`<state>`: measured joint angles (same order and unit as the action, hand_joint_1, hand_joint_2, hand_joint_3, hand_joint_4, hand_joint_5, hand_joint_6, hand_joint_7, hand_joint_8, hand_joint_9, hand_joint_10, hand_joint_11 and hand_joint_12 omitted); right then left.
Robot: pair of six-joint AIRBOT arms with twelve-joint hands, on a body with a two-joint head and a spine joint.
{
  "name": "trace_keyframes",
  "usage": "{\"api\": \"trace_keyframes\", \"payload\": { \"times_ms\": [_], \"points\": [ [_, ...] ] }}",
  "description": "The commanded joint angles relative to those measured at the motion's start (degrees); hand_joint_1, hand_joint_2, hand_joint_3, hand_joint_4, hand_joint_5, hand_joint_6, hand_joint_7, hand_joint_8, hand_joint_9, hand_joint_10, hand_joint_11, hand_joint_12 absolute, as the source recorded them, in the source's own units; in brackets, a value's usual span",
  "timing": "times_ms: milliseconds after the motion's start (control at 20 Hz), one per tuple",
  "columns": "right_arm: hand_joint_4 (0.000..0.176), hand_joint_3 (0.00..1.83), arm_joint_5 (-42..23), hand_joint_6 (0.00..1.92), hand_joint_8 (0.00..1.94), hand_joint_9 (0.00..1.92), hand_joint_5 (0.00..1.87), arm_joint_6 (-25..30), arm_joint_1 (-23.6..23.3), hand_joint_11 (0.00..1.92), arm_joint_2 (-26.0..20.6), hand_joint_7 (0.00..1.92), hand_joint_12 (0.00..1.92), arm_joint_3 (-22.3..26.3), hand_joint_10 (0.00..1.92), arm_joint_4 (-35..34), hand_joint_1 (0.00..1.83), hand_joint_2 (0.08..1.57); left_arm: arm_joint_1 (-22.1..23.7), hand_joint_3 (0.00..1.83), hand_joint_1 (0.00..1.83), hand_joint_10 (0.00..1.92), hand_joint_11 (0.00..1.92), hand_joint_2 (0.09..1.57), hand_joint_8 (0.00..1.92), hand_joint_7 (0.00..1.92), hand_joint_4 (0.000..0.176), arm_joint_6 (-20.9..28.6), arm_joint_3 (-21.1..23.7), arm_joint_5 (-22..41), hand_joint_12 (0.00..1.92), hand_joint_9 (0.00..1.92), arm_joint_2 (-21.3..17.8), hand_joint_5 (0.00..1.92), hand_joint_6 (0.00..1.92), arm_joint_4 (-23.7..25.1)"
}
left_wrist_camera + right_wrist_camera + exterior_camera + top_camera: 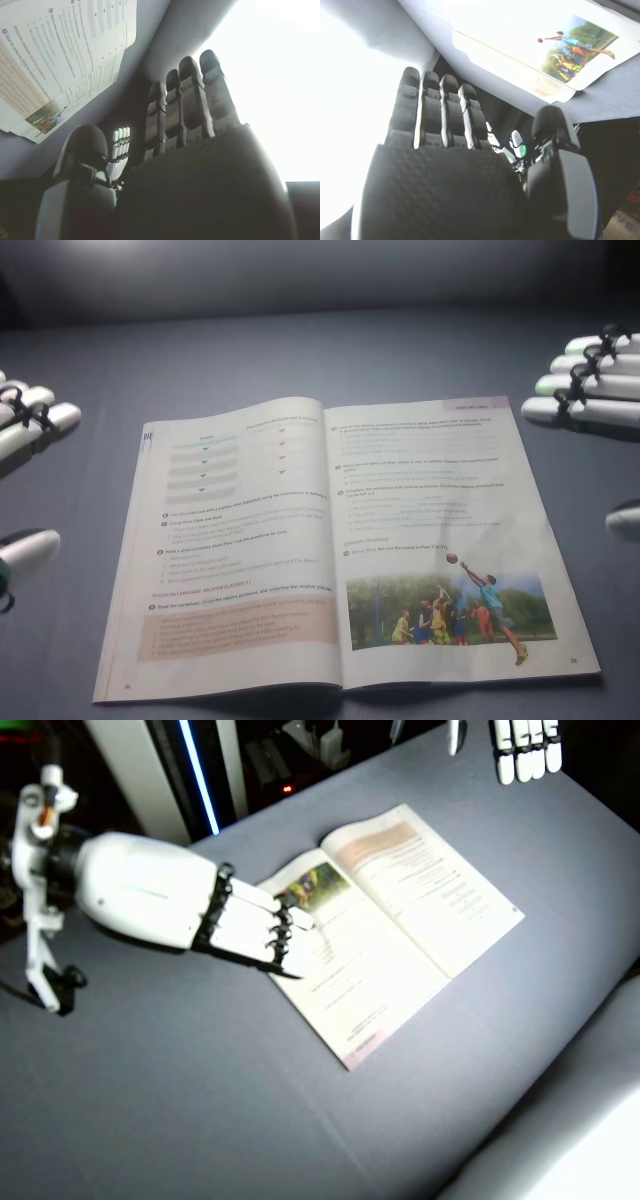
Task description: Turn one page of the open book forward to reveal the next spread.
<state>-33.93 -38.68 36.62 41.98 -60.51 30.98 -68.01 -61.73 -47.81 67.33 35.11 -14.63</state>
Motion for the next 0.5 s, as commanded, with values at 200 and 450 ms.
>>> {"api": "trace_keyframes", "payload": {
  "times_ms": [200,450],
  "points": [
    [0.000,0.01,-2.39,0.01,0.00,0.00,0.01,0.89,0.32,0.01,-1.26,0.00,0.00,0.63,0.00,-0.16,0.00,1.28,0.68,0.00,0.00,0.00,0.03,1.38,0.00,0.02,0.000,-0.09,-0.31,6.54,0.03,0.03,0.27,0.03,0.00,-0.88],
    [0.000,0.00,2.49,0.01,0.01,0.00,0.02,8.23,0.32,0.03,1.37,0.01,0.01,-0.18,0.00,9.55,0.00,1.27,1.05,0.01,0.00,0.00,0.01,1.40,0.01,0.03,0.000,-0.04,-0.42,6.11,0.02,0.02,1.01,0.03,0.00,-0.88]
  ]
}}
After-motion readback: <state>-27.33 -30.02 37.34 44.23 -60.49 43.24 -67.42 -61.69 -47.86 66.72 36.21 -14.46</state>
